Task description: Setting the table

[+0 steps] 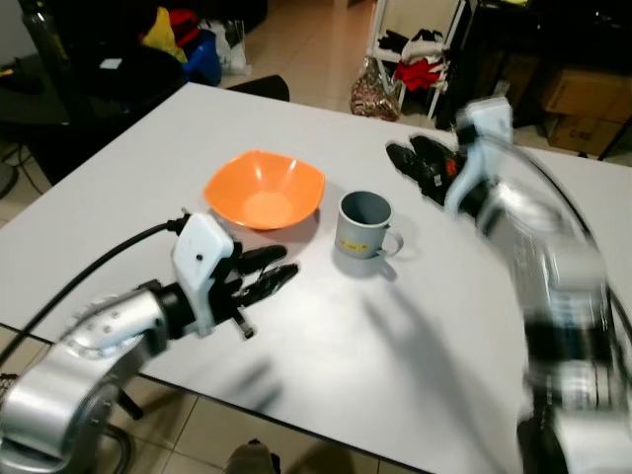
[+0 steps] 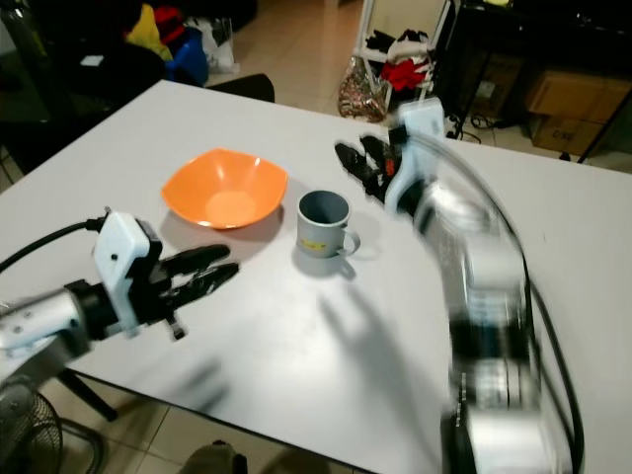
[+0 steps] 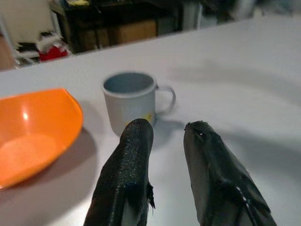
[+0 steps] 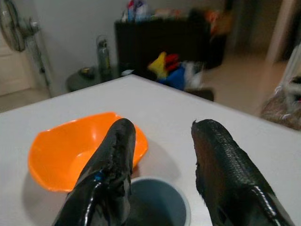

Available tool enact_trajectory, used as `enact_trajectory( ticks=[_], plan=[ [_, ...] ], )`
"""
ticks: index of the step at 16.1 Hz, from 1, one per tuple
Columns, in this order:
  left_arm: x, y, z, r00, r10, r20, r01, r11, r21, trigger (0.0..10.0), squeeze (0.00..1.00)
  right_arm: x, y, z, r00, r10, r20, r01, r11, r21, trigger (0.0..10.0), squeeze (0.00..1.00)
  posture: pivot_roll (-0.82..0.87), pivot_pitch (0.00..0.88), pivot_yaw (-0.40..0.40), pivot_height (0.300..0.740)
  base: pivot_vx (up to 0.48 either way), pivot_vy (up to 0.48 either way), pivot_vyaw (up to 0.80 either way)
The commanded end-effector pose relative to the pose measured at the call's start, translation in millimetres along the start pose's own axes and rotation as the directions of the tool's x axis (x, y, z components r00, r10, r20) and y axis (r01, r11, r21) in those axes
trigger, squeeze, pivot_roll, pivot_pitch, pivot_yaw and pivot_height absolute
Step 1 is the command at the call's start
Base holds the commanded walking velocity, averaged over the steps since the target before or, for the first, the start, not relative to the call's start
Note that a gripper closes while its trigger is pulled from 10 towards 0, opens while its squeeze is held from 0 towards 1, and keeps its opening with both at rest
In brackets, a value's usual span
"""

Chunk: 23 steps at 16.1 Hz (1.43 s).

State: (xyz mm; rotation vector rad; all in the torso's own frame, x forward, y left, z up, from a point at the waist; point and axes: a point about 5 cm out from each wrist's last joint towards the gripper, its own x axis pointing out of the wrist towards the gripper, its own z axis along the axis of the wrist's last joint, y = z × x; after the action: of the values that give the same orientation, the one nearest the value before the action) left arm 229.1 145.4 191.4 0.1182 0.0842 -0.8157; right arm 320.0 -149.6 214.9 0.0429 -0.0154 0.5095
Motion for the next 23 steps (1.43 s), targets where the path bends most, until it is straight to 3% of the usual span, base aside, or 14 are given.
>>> enact_trajectory(
  ticks=[1,2,6,9,12,16,23],
  plan=[
    [0.9,3.5,7,0.992,0.108,0.057,-0.109,0.994,0.014,10.0,0.00,-15.5,12.5,3,0.998,-0.028,0.051,0.027,1.000,0.015,10.0,0.36,0.17,0.000,0.006,0.727,0.000,0.000,0.00],
    [3.3,5.4,9,0.976,0.197,0.097,-0.196,0.980,-0.014,10.0,0.00,-31.5,22.1,-6,0.996,-0.073,0.053,0.072,0.997,0.037,10.0,1.00,0.16,0.000,0.011,0.727,0.000,0.000,0.00],
    [11.1,-5.0,-1,0.939,0.331,0.095,-0.327,0.943,-0.055,10.0,0.00,-74.4,52.4,-39,0.988,-0.135,-0.079,0.135,0.991,-0.007,10.0,1.00,0.16,0.000,0.018,0.727,0.000,0.000,0.13],
    [6.9,-15.6,-19,0.934,0.357,0.014,-0.356,0.934,-0.015,10.0,0.00,-86.2,51.3,-45,0.971,-0.233,-0.056,0.235,0.971,0.037,10.0,1.00,0.16,0.000,0.017,0.727,0.000,0.000,0.80],
    [5.1,-14.3,-22,0.915,0.404,0.008,-0.403,0.915,-0.020,10.0,0.00,-94.4,50.2,-49,0.962,-0.269,-0.046,0.271,0.961,0.061,10.0,1.00,0.17,0.000,0.017,0.727,0.000,0.000,0.80],
    [1.5,-15.8,-27,0.901,0.434,-0.016,-0.434,0.901,-0.001,10.0,0.00,-94.8,63.0,-47,0.981,-0.195,-0.022,0.196,0.977,0.079,10.0,1.00,0.16,0.000,0.025,0.727,0.000,0.000,0.80],
    [-0.5,-17.5,-34,0.891,0.451,-0.040,-0.451,0.892,0.014,10.0,0.00,-96.5,66.5,-51,0.987,-0.157,-0.030,0.159,0.983,0.091,10.0,1.00,0.16,0.000,0.029,0.727,0.000,0.000,0.80]
  ],
)
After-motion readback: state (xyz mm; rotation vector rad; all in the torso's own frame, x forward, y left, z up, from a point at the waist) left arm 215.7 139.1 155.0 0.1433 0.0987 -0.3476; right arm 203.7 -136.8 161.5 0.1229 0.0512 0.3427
